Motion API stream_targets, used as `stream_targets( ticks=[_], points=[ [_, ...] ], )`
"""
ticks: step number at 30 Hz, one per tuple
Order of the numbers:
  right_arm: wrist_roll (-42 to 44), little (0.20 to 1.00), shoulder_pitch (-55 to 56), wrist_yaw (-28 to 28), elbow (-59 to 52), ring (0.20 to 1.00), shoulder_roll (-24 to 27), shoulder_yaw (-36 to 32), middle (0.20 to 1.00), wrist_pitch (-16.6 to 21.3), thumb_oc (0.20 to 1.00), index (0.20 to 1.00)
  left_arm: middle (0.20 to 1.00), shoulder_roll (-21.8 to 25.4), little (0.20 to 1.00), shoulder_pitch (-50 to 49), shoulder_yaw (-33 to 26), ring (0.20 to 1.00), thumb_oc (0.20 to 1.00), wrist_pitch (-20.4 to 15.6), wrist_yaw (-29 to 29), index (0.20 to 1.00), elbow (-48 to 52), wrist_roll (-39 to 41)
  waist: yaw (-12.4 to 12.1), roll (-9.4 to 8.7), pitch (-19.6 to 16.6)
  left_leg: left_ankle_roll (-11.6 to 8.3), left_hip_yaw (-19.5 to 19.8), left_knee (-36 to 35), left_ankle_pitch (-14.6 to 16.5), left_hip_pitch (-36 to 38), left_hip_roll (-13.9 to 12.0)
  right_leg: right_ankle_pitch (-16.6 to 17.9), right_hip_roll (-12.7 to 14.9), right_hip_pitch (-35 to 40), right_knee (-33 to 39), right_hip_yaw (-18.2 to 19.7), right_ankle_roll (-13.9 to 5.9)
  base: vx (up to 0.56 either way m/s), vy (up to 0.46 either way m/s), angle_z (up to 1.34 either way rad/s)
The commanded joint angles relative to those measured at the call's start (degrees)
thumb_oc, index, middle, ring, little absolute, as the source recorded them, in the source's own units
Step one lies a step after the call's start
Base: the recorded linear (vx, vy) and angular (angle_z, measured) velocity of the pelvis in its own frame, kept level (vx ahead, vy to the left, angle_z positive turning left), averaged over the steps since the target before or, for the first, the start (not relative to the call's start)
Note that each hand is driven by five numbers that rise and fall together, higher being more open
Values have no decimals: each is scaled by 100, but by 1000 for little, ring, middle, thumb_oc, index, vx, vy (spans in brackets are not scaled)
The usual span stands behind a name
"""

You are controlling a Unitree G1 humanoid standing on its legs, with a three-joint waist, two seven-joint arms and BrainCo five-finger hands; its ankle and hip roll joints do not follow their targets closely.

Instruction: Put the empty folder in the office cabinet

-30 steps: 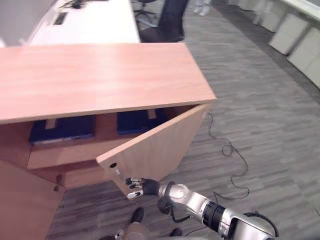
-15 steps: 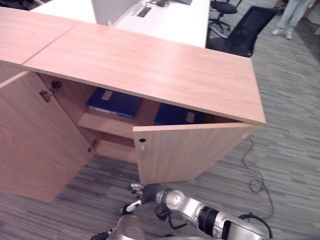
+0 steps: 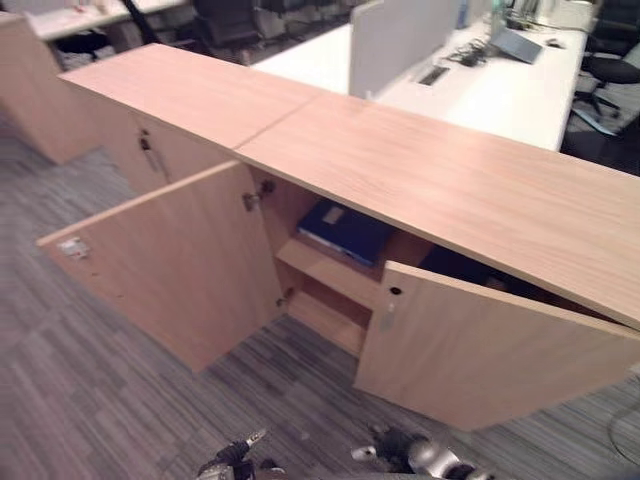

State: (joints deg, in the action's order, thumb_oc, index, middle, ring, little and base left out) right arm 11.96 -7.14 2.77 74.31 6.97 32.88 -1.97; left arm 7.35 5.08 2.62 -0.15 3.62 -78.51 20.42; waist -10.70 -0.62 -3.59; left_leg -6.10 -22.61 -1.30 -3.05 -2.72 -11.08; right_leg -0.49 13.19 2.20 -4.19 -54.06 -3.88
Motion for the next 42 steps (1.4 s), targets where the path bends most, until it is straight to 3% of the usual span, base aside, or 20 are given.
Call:
stream_targets(
  ticks=[1,4,5,7,8,9,11,14,15,16,18,23,25,27,28,30,31,34,38,42],
  points=[
    [343,1000,-612,-158,196,1000,-421,-491,1000,158,1000,1000,1000,188,1000,182,240,1000,1000,-34,-103,1000,-177,-392,-100,-231,221,-9,479,-313,247,258,229,835,261,-538,869,600,-486,-43,373,96],
    [387,1000,-486,-176,201,1000,-327,-781,1000,160,1000,1000,1000,319,1000,200,234,1000,1000,-53,-172,1000,-171,-570,-76,-208,231,160,614,-295,418,270,526,974,520,-450,857,554,-605,6,363,60],
    [402,1000,-301,-119,284,1000,-278,-1028,1000,135,1000,1000,1000,479,1000,225,184,1000,1000,-76,-236,1000,-136,-736,-68,-172,226,354,736,-205,638,338,855,1102,787,-350,801,583,-710,48,312,34],
    [409,1000,-237,-92,311,1000,-241,-1135,1000,135,1000,1000,1000,539,1000,252,201,1000,1000,-114,-244,1000,-110,-802,-46,-155,261,441,785,-178,688,373,999,1153,947,-317,718,565,-783,42,365,48],
    [452,1000,-189,-60,333,1000,-214,-1274,1000,158,1000,1000,1000,616,1000,289,195,1000,1000,-130,-205,1000,-93,-819,20,-79,323,522,874,-194,706,462,1090,1187,1143,-360,455,737,-810,22,377,54],
    [503,1000,-163,-60,351,1000,-135,-1375,1000,186,1000,1000,1000,657,1000,329,186,1000,1000,-175,-152,1000,-84,-771,152,0,420,540,991,-226,662,498,1108,1016,1110,-437,198,1156,-762,34,312,27],
    [564,1000,-130,-96,462,1000,-79,-1425,1000,222,1000,1000,1000,687,1000,340,154,1000,1000,-234,-118,1000,-78,-647,354,120,479,566,1081,-365,623,630,1170,616,807,-667,-191,1947,-587,44,195,7],
    [843,1000,-2,-93,511,1000,4,-1526,1000,338,1000,1000,1000,690,1000,346,209,1000,1000,-310,-125,1000,-129,-603,661,76,470,584,1388,-370,595,569,1318,36,-130,-822,-154,2508,-310,94,30,20],
    [944,1000,188,4,583,1000,400,-1953,1000,283,1000,1000,1000,1715,1000,239,149,1000,1000,-270,-489,1000,1172,-203,672,166,479,612,1657,-354,601,528,1457,-65,-530,-816,123,2681,-318,104,-48,23],
    [993,1000,222,-46,675,1000,437,-2122,1000,281,1000,1000,1000,1633,1000,-498,134,1000,1000,-290,-489,1000,2335,-74,563,165,526,613,1759,-331,590,530,1468,-67,-616,-725,228,2694,-245,94,-75,75],
    [964,1000,185,-36,810,1000,512,-2223,1000,301,1000,1000,1000,1514,1000,-965,142,1000,1000,-302,-583,1000,2781,-86,501,151,521,587,1787,-177,654,469,1454,-55,-671,-616,377,2705,-216,45,-80,93],
    [930,1000,160,-136,931,1000,649,-2422,1000,304,1000,1000,1000,1483,1000,-1078,-162,1000,1000,-193,-596,1000,2280,-79,418,84,640,328,1356,1303,1162,-109,1124,-44,-675,-230,734,2694,-140,8,-50,15],
    [917,1000,169,-132,912,1000,680,-2455,1000,297,1000,1000,1000,1513,1000,-903,-399,1000,1000,-204,-479,1000,1924,-145,443,70,640,201,1021,1680,1143,-267,724,-107,-630,-66,834,2687,-98,6,2,-16],
    [849,1000,197,-126,881,1000,723,-2464,1000,300,1000,1000,1000,1712,1000,-770,-661,1000,1000,-257,-379,1000,1586,-236,483,24,632,157,773,1565,964,-238,396,-103,-602,-36,873,2786,-101,68,49,-16],
    [707,1000,256,-92,874,1000,796,-2493,1000,288,1000,1000,1000,1998,1000,-756,-856,1000,1000,-297,-293,1000,1720,-250,465,-15,561,92,1011,1157,659,-201,273,-95,-605,-49,898,2910,-132,93,61,-26],
    [626,1000,269,-78,879,1000,842,-2480,1000,282,1000,1000,1000,2200,1000,-704,-957,1000,1000,-333,-255,1000,1665,-238,449,-9,537,26,1251,928,446,-237,181,-114,-625,-53,912,2979,-143,51,99,-23],
    [544,1000,319,-85,904,1000,912,-2513,1000,282,1000,1000,1000,2572,1000,-499,-1094,1000,1000,-353,-221,1000,1588,-193,461,42,497,-25,1679,335,41,-251,120,-60,-614,-120,919,3033,-142,10,124,-42],
    [461,1000,468,-24,937,1000,1042,-2658,1000,258,1000,1000,1000,3075,1000,-215,-1237,1000,1000,-322,-287,1000,1390,-254,609,261,406,-143,1602,-193,-132,7,-63,-48,-606,-83,919,2978,-226,39,238,-39],
    [462,1000,659,76,972,1000,1251,-2926,1000,203,1000,1000,1000,3689,1000,71,-1284,1000,1000,-310,-409,1000,1134,-602,784,479,186,-127,1614,-370,34,183,206,197,-370,-149,919,3020,-389,56,326,5],
    [486,1000,709,169,1069,1000,1396,-3142,1000,157,1000,1000,1000,4345,1000,545,-1280,1000,1000,-329,-539,1000,1049,-665,864,458,158,137,1506,-343,286,280,661,469,17,-215,899,3183,-599,28,293,-13]
  ],
)
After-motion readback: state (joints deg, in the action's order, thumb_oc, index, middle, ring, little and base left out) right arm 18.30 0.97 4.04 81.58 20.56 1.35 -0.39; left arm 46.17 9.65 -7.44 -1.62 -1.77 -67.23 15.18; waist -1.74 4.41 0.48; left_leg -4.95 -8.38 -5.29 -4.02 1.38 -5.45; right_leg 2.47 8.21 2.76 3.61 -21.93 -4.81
